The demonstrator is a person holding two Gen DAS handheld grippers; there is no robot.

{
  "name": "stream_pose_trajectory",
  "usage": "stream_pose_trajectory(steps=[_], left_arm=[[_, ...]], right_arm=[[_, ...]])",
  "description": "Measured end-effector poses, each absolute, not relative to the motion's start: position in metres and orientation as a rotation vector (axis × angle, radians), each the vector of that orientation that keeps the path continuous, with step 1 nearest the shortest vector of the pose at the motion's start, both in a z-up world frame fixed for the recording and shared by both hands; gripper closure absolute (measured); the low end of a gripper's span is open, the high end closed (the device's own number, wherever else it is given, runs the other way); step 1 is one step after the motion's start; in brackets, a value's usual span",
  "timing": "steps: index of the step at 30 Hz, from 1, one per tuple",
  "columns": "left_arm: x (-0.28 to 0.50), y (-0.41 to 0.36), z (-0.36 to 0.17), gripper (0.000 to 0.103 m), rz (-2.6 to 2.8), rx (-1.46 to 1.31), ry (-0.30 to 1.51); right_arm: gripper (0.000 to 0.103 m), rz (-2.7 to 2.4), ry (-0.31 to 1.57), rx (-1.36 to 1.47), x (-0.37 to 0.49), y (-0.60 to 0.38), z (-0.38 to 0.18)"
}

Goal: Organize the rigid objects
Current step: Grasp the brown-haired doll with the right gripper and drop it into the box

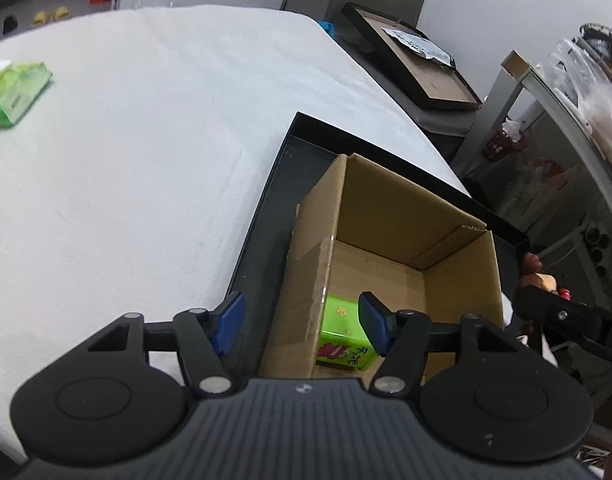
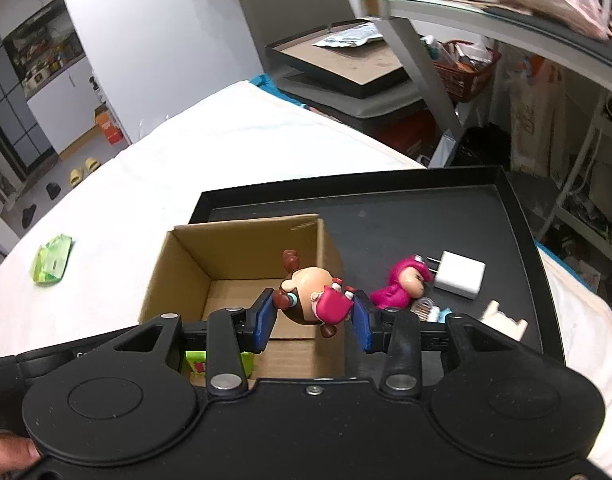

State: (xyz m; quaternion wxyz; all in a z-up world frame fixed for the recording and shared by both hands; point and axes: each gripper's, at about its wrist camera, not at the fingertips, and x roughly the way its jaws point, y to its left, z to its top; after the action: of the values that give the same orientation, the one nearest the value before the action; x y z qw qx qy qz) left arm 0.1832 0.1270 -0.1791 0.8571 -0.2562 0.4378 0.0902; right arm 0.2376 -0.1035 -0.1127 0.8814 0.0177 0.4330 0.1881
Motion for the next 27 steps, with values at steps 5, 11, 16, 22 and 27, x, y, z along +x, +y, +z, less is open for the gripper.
stream_pose_trajectory(steps=[5, 11, 16, 22, 27], left_arm=[[0.180, 0.131, -0.185, 0.054, 0.167, -0.562, 0.924], [0.178, 0.126, -0.196, 0.074, 0.142, -0.572, 0.941], [0.178, 0.131, -0.199, 0.080, 0.147, -0.591, 0.935], [0.178, 0.132, -0.200, 0.079, 0.146, -0.612, 0.929], [0.177, 0.134, -0.201, 0.079, 0.145, -0.624, 0.930]], right_arm=[[0.063, 0.410, 0.900, 0.009, 0.236, -0.084, -0.109], [0.063, 0.416, 0.913, -0.011, 0.234, -0.060, -0.112], [0.063, 0.418, 0.924, -0.033, 0.235, -0.043, -0.116], [0.063, 0.429, 0.931, -0.052, 0.235, -0.025, -0.118], [0.063, 0.449, 0.923, -0.072, 0.237, -0.013, -0.116]])
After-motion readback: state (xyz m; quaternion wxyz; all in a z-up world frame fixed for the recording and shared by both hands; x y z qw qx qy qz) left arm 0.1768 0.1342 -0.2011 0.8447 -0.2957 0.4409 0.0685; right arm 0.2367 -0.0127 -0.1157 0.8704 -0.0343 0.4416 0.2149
